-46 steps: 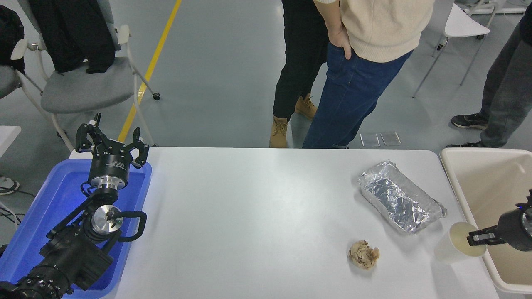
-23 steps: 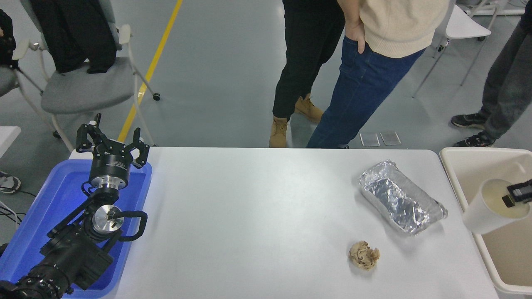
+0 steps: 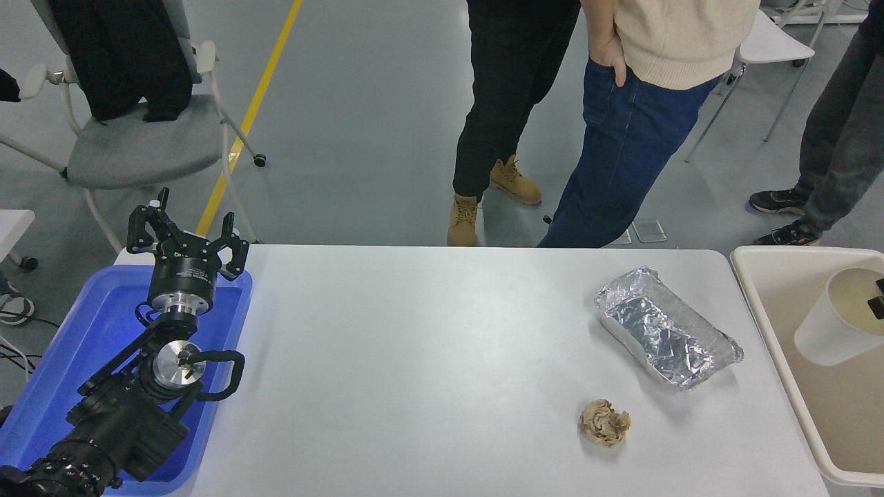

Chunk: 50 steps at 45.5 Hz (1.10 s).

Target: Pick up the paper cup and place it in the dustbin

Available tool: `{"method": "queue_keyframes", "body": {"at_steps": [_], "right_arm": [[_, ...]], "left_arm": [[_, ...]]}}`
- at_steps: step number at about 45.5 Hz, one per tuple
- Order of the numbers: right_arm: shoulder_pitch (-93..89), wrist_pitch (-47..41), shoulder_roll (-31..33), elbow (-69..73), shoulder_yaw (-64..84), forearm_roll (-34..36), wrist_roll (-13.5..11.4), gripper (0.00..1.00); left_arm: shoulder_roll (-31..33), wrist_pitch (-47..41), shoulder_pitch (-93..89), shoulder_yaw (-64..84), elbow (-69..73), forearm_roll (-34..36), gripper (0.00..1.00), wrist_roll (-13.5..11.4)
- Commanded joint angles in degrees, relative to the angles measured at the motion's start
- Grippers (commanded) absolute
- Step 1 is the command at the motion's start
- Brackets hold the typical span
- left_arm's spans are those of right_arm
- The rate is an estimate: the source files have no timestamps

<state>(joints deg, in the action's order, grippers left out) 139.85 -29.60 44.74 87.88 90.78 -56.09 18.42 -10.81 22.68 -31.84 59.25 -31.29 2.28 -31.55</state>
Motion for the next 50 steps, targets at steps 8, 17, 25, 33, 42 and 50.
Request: {"method": "queue_keyframes", "body": {"at_steps": [8,17,25,33,42,50], "right_arm": [[-9.5,2.0,3.2,-13.1,-0.9,-4.7,-0.1,0.00],[-31.5,10.3,5.4,-34.0,-8.2,-7.1,0.6,0.00],[-52.9,12.4,6.7,-51.6,-24.6,-6.5,0.5,0.00],[-74.0,14.1,2.8,-64.7,-43.7,-6.0,0.1,0.00],[-89.0,18.2,-4.7,-72.0,-56.2,-3.1,-3.0,0.00],[-93.9,21.0,-9.0,-72.1,-59.5,0.3,-7.3,0.00]], "left_arm": [[0.0,0.0,-0.1,0.0,0.0,0.0,0.99,0.0],[0.0,0.0,0.0,0.0,0.0,-0.1,0.99,0.0],[0.0,0.0,-0.1,0.1,0.1,-0.1,0.99,0.0],[0.0,0.0,-0.1,0.2,0.1,-0.1,0.99,-0.1],[0.0,0.0,-0.1,0.2,0.0,-0.1,0.99,-0.1],[0.0,0.0,0.0,0.3,0.1,-0.1,0.99,-0.2]]}}
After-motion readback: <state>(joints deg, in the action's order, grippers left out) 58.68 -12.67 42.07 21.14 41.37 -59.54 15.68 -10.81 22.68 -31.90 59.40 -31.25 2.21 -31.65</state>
